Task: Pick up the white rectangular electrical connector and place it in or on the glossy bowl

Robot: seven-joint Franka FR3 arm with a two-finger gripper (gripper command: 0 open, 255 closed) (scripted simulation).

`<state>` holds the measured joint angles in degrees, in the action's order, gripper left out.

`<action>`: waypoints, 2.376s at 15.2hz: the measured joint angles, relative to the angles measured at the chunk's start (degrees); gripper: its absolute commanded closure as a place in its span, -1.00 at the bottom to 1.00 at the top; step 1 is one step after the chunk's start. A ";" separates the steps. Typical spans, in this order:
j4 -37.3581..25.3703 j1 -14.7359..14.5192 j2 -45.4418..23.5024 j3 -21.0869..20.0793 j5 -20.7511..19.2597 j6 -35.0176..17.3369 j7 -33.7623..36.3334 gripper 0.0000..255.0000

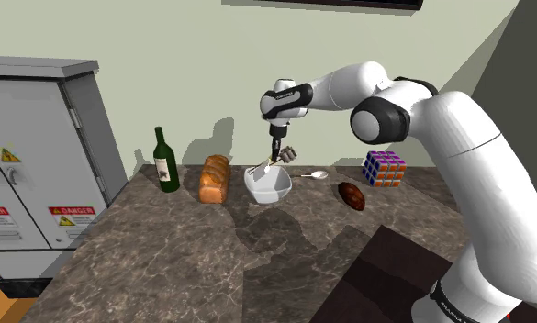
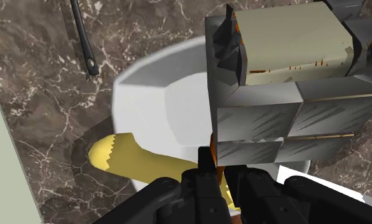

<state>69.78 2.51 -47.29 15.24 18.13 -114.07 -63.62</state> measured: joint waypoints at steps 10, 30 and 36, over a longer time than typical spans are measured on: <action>-1.69 0.51 -5.03 -0.47 0.63 -3.44 0.06 1.00; -1.11 0.28 -4.25 -0.71 0.70 -3.21 -0.12 -1.00; -1.65 0.36 -2.66 -0.40 0.34 -1.08 0.03 -1.00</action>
<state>68.13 2.87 -49.94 14.84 18.48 -115.15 -63.59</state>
